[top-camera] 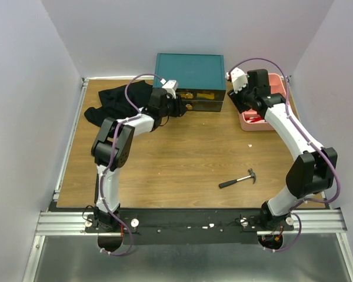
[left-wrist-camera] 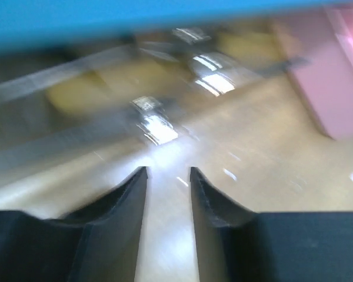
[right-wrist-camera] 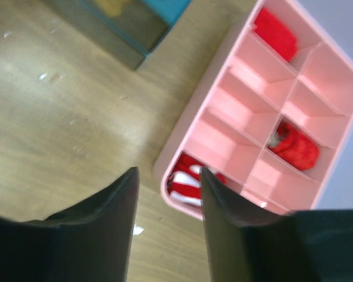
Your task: Sort the tools into containers
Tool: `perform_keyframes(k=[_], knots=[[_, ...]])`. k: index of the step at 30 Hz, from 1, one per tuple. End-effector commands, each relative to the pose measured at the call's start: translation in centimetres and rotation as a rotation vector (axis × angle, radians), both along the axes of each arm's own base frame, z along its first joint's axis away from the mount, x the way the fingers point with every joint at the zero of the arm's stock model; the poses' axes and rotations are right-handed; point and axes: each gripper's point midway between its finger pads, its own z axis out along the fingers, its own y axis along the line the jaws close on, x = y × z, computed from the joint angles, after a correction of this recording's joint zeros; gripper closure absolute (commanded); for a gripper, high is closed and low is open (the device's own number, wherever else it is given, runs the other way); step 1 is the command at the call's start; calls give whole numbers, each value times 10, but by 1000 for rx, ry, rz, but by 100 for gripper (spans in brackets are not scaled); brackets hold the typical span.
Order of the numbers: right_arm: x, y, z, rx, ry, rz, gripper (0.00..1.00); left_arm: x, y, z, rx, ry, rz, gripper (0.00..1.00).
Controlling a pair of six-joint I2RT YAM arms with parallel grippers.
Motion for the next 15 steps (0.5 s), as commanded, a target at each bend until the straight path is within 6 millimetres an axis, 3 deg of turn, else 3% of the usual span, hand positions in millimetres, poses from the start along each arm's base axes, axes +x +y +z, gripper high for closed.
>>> perform_keyframes(k=[1, 3, 4, 5, 8, 9, 10, 15], knots=[[-57, 16, -25, 29, 201, 340, 36, -64, -2, 88, -83, -59, -213, 49], [-100, 20, -48, 12, 328, 545, 31, -94, 12, 96, -19, -45, -295, 44], [-115, 17, -49, -9, 331, 597, 31, -108, 18, 87, 1, -17, -318, 42], [-140, 11, -76, -66, 387, 701, 31, -123, 25, 92, 23, -5, -337, 41], [-174, 1, -90, -189, 338, 889, 30, -139, 52, 82, 100, 22, -267, 39], [-192, -4, -109, -209, 379, 925, 30, -139, 59, 81, 115, 28, -228, 39], [-201, -6, -116, -221, 384, 953, 30, -138, 72, 71, 145, 53, -165, 39], [-228, -14, -138, -276, 403, 1046, 30, -146, 87, 77, 195, -1, -140, 38]])
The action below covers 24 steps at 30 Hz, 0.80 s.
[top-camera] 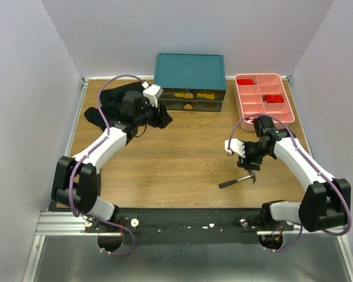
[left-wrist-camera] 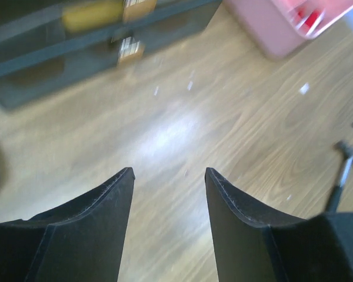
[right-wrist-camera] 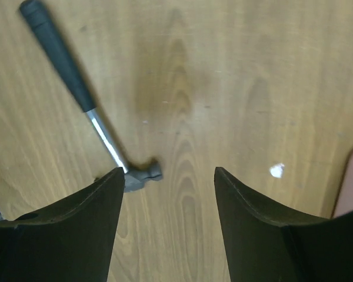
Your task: Sort the tools into containers
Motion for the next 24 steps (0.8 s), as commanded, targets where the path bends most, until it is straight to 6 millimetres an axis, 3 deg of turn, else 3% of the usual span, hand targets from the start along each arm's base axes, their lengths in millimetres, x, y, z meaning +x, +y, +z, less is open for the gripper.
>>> perform_keyframes(k=[1, 4, 18, 21, 22, 24], knots=[[-28, 0, -18, -15, 18, 225, 31, -14, 22, -31, 132, 53, 28, 38], [-42, -4, -33, -31, 60, 276, 33, -12, 29, -34, 168, 47, 31, 37], [-33, -15, -75, -155, 79, 298, 41, -1, 45, -28, 178, 14, 81, 37], [-26, -15, -84, -189, 108, 276, 52, 0, 47, -29, 176, 20, 87, 37], [-17, -12, -81, -193, 96, 269, 65, 0, 47, -28, 175, 19, 88, 37], [-9, -8, -75, -185, 112, 225, 79, 3, 51, -26, 177, 14, 99, 37]])
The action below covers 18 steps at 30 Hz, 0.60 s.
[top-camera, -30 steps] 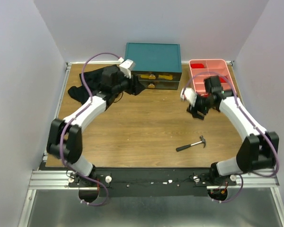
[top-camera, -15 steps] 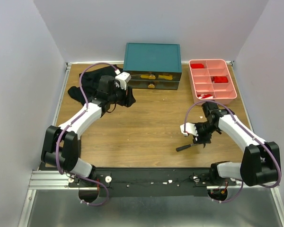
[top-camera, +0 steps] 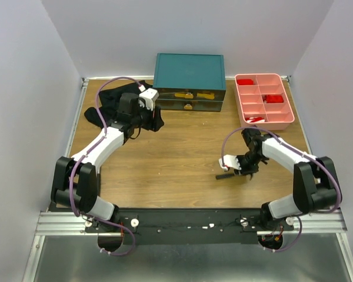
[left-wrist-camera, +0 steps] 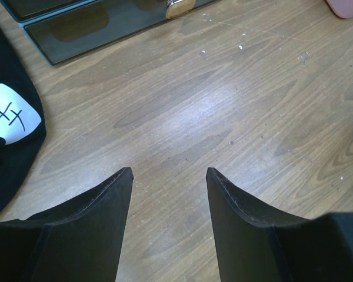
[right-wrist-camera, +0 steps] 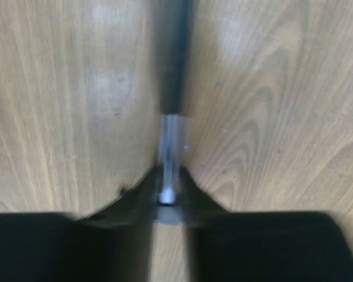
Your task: Sort the tools into containers
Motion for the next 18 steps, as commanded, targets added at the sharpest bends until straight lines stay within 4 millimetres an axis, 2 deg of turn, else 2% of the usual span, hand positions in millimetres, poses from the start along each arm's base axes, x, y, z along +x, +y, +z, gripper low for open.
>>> perform_keyframes(k=[1, 2, 4, 5, 7, 8, 9, 11, 12, 14, 15, 17, 18], knots=[[31, 6, 4, -31, -22, -75, 90, 8, 11, 18, 4, -56, 33, 37], [54, 15, 26, 3, -76, -94, 94, 10, 13, 19, 3, -62, 39, 37], [80, 29, 53, 69, -128, -145, 99, 12, 19, 18, 4, -64, 57, 37], [108, 39, 82, 112, -210, -159, 99, 13, 20, 19, 4, -70, 61, 37], [136, 52, 115, 165, -278, -202, 99, 13, 24, 16, 0, -64, 70, 37], [150, 57, 122, 177, -297, -221, 99, 14, 25, 18, -6, -72, 73, 37], [176, 66, 159, 227, -375, -261, 99, 13, 25, 18, -8, -75, 72, 37], [205, 77, 182, 269, -429, -300, 99, 12, 25, 19, -14, -79, 73, 37], [222, 81, 209, 304, -490, -338, 99, 12, 25, 20, -18, -84, 73, 37], [242, 96, 229, 331, -564, -332, 99, 10, 27, 22, -23, -93, 77, 37], [255, 99, 227, 316, -589, -349, 99, 9, 28, 24, -28, -99, 80, 37], [279, 116, 249, 346, -692, -344, 99, 6, 30, 20, -38, -90, 93, 37], [295, 117, 237, 304, -713, -367, 99, 4, 31, 23, -44, -96, 97, 37]])
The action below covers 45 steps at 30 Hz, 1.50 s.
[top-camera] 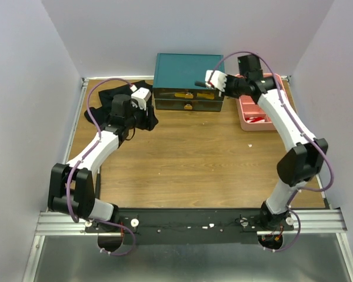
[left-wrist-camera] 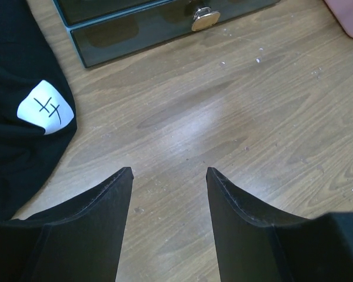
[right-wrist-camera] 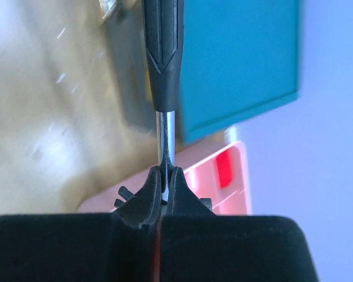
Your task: Sort the tools into containers
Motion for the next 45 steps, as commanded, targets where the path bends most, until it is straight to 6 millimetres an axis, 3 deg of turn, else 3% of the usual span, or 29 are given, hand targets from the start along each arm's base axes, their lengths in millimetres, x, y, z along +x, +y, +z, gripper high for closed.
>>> perform_keyframes(k=[1, 2, 3, 4, 5, 6, 7, 9, 11, 16, 17, 18, 19, 23, 25, 27, 28, 30, 31, 32, 33, 36, 37, 38, 39, 40, 42, 44, 45], knots=[[58, 31, 2, 3, -117, -102, 99, -6, 7, 11, -32, -40, 27, 37], [76, 40, 24, 26, -205, -122, 99, -8, 8, 15, -35, -51, 29, 37], [87, 43, 21, 28, -219, -151, 99, -10, 10, 17, -34, -59, 30, 36], [104, 44, 2, 3, -214, -188, 99, -14, 12, 12, -30, -50, 33, 36], [120, 53, 23, 40, -281, -195, 99, -15, 13, 12, -28, -52, 36, 36], [129, 53, 22, 30, -302, -221, 99, -17, 17, 14, -26, -62, 44, 36], [142, 56, 3, 10, -295, -229, 99, -20, 19, 9, -21, -54, 44, 36], [156, 64, 14, 3, -356, -213, 99, -23, 21, 10, -14, -68, 40, 36], [169, 67, -1, -21, -375, -205, 99, -27, 26, 4, -7, -57, 48, 36], [184, 73, -9, -55, -436, -171, 96, -32, 39, 4, -21, -44, 88, 36], [190, 74, -3, -39, -479, -174, 89, -32, 42, 2, -26, -41, 98, 36], [193, 76, -2, -27, -507, -178, 74, -32, 42, 1, -29, -38, 99, 36], [195, 75, -12, -33, -517, -189, 47, -31, 43, 0, -29, -41, 101, 36], [205, 78, 37, 41, -701, -246, 25, -26, 45, 0, -32, -36, 111, 36], [200, 74, 67, 104, -739, -285, 20, -21, 48, 9, -35, -44, 122, 36], [192, 71, 83, 139, -741, -299, 20, -18, 57, 5, 6, -12, 153, 35], [182, 66, 108, 168, -765, -312, 20, -12, 63, 15, 29, -24, 177, 33], [172, 61, 110, 224, -726, -343, 20, -17, 88, -1, 163, 45, 251, 30], [164, 58, 118, 256, -714, -360, 18, -17, 98, 3, 197, 57, 285, 29], [149, 53, 132, 284, -685, -366, 18, -31, 111, -14, 282, 139, 292, 27], [140, 52, 119, 332, -600, -394, 18, -38, 121, -19, 331, 174, 306, 27], [101, 53, 113, 428, -423, -408, 18, -66, 157, -41, 471, 305, 333, 25], [90, 55, 87, 420, -342, -399, 18, -73, 166, -45, 474, 342, 355, 25], [78, 53, 79, 422, -294, -404, 18, -85, 183, -51, 470, 410, 396, 25], [64, 50, 87, 458, -279, -412, 18, -90, 188, -56, 468, 449, 403, 27], [52, 49, 59, 432, -213, -408, 18, -97, 191, -63, 472, 483, 405, 27], [32, 46, 54, 451, -175, -402, 18, -107, 200, -76, 512, 538, 409, 29], [17, 43, 28, 432, -107, -411, 18, -114, 206, -88, 534, 576, 421, 30], [12, 43, 25, 442, -87, -416, 18, -117, 210, -92, 546, 585, 425, 31]])
